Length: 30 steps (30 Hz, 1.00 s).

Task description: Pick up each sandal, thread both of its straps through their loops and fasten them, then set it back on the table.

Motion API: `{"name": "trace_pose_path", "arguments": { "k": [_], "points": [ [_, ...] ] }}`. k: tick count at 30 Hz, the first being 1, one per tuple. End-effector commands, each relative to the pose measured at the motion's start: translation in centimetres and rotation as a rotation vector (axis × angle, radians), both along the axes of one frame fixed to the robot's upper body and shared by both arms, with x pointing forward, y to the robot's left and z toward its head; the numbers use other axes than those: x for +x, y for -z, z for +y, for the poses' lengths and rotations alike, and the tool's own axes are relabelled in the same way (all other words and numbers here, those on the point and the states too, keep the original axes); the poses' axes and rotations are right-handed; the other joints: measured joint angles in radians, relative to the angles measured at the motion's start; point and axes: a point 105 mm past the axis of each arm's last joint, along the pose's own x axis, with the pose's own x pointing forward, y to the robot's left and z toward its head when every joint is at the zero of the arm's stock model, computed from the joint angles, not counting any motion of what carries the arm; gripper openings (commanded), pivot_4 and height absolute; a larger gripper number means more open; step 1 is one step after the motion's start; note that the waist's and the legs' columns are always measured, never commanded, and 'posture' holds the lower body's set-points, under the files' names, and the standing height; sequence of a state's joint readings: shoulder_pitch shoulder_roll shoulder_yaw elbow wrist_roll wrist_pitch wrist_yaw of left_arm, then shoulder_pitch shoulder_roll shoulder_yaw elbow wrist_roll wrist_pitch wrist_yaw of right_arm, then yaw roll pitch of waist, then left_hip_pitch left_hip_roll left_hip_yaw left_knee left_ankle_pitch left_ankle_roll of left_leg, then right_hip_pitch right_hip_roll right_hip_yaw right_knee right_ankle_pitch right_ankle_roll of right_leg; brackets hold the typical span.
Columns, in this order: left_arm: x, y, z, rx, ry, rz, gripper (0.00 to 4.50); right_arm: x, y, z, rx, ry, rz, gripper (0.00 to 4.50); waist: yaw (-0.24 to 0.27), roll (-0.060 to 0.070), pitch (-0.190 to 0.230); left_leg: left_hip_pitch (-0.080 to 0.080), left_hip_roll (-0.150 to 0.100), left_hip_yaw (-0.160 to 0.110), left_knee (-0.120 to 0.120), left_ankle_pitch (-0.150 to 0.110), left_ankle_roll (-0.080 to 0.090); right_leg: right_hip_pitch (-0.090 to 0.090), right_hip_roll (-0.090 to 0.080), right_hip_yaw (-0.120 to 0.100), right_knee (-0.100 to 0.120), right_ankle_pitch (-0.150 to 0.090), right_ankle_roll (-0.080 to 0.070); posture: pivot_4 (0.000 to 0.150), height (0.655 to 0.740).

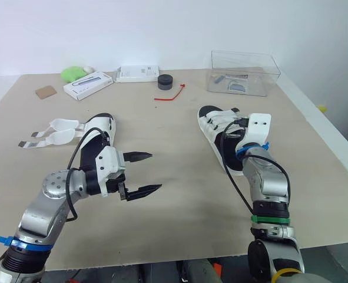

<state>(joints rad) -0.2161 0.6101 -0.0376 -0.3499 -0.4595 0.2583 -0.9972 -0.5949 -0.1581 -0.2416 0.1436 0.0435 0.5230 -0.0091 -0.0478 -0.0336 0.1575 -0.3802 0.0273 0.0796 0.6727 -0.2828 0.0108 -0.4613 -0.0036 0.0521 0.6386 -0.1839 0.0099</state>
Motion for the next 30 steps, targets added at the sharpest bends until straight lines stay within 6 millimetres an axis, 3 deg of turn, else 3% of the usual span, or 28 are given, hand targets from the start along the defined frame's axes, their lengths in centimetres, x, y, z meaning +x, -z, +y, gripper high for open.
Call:
{"name": "trace_pose_path", "arguments": {
  "k": [1, 2, 3, 4, 6, 7, 8, 9, 10, 14, 20, 25, 30],
  "points": [
    [-0.2, -0.3, -0.3, 0.004, 0.007, -0.039, 4.5, -1.1, -2.0, 0.8, -0.016, -0.091, -0.109, 1.18, 0.001, 0.0, 0.0, 0.0, 0.0, 0.0, 0.0, 0.0, 0.0, 0.0, 0.0, 0.0, 0.0, 0.0, 0.0, 0.15, 0.74],
    [-0.2, -0.2, -0.3, 0.005, 0.006, -0.037, 4.5, -1.4, -2.3, 1.1, -0.041, -0.145, -0.121, 1.63, 0.0, 0.0, 0.0, -0.001, 0.0, -0.001, 0.0, 0.0, 0.001, 0.0, 0.0, -0.001, 0.0, 0.0, 0.0, 0.15, 0.74],
    [-0.2, -0.1, -0.3, 0.006, 0.004, -0.036, 4.5, -1.7, -2.5, 1.1, -0.058, -0.18, -0.128, 1.63, 0.0, 0.0, 0.0, -0.001, 0.0, -0.001, 0.0, 0.0, 0.001, 0.0, 0.0, -0.001, 0.0, 0.0, 0.0, 0.15, 0.74],
    [-0.2, 0.0, -0.3, 0.006, 0.0, -0.035, 4.5, -2.0, -2.7, 1.0, -0.071, -0.22, -0.128, 2.42, 0.0, 0.0, 0.0, -0.001, 0.0, 0.0, 0.0, 0.0, 0.001, 0.0, 0.0, -0.001, 0.0, 0.0, 0.0, 0.15, 0.74],
    [-0.1, 0.2, -0.4, 0.003, -0.005, -0.033, 4.5, -2.7, -2.9, 0.5, -0.092, -0.279, -0.119, 2.93, 0.0, 0.0, 0.0, 0.0, 0.0, 0.0, 0.0, 0.0, 0.001, 0.0, 0.0, -0.001, 0.0, 0.0, 0.0, 0.15, 0.74],
    [-0.1, 0.2, -0.4, 0.002, -0.007, -0.032, 4.5, -3.1, -3.0, 0.4, -0.1, -0.313, -0.116, 3.63, 0.0, 0.0, 0.0, 0.0, 0.0, 0.0, 0.001, 0.0, 0.001, 0.0, 0.0, -0.001, 0.0, 0.0, 0.001, 0.15, 0.74],
    [-0.1, 0.2, -0.4, -0.008, -0.01, -0.032, 4.5, -3.7, -3.3, 0.4, -0.122, -0.358, -0.126, 3.63, 0.001, 0.0, 0.0, 0.0, 0.0, 0.0, 0.001, 0.0, 0.001, 0.0, 0.0, -0.001, 0.0, 0.0, 0.001, 0.15, 0.74],
    [0.0, 0.1, -0.5, -0.023, -0.019, -0.026, 4.5, -4.5, -3.2, 0.5, -0.162, -0.433, -0.124, 4.19, 0.001, 0.0, 0.0, 0.0, 0.0, -0.001, 0.0, 0.0, 0.001, 0.001, 0.0, -0.001, 0.0, 0.0, 0.001, 0.15, 0.74],
    [0.1, 0.1, -0.5, -0.034, -0.024, -0.022, 4.5, -5.1, -3.1, 0.6, -0.188, -0.486, -0.121, 4.48, 0.001, 0.0, 0.0, 0.0, 0.0, -0.001, 0.001, 0.0, 0.001, 0.001, 0.0, -0.002, 0.0, 0.0, 0.001, 0.15, 0.74],
    [0.3, 0.2, -0.6, -0.039, -0.031, -0.025, 4.5, -7.7, -2.5, 0.7, -0.269, -0.777, -0.096, 4.48, 0.003, 0.0, 0.0, 0.0, 0.0, -0.001, 0.001, -0.001, 0.001, 0.002, 0.0, -0.002, -0.001, -0.001, 0.001, 0.15, 0.74],
    [0.5, 0.1, -0.5, -0.031, -0.039, -0.029, 4.5, -7.8, -2.7, 0.8, -0.307, -0.949, -0.085, 4.48, 0.0, -0.001, 0.0, 0.011, 0.001, 0.001, 0.001, -0.001, 0.004, 0.011, 0.002, -0.002, -0.003, -0.003, 0.007, 0.15, 0.74],
    [1.1, 0.2, 0.4, -0.06, -0.109, -0.005, 4.5, -9.6, -4.4, 5.0, -0.287, -1.285, -0.155, 4.48, 0.001, -0.001, 0.0, 0.012, 0.002, 0.0, 0.001, 0.001, 0.006, 0.012, 0.004, -0.002, -0.002, 0.0, 0.006, 0.15, 0.74],
    [4.7, 0.3, 2.7, -0.081, -0.409, 0.008, 4.5, -9.8, -5.6, 9.0, -0.253, -1.557, -0.232, 4.48, 0.001, -0.002, 0.001, 0.012, 0.003, 0.0, 0.001, 0.001, 0.006, 0.012, 0.006, -0.002, -0.002, 0.001, 0.004, 0.15, 0.74]
  ]
}}
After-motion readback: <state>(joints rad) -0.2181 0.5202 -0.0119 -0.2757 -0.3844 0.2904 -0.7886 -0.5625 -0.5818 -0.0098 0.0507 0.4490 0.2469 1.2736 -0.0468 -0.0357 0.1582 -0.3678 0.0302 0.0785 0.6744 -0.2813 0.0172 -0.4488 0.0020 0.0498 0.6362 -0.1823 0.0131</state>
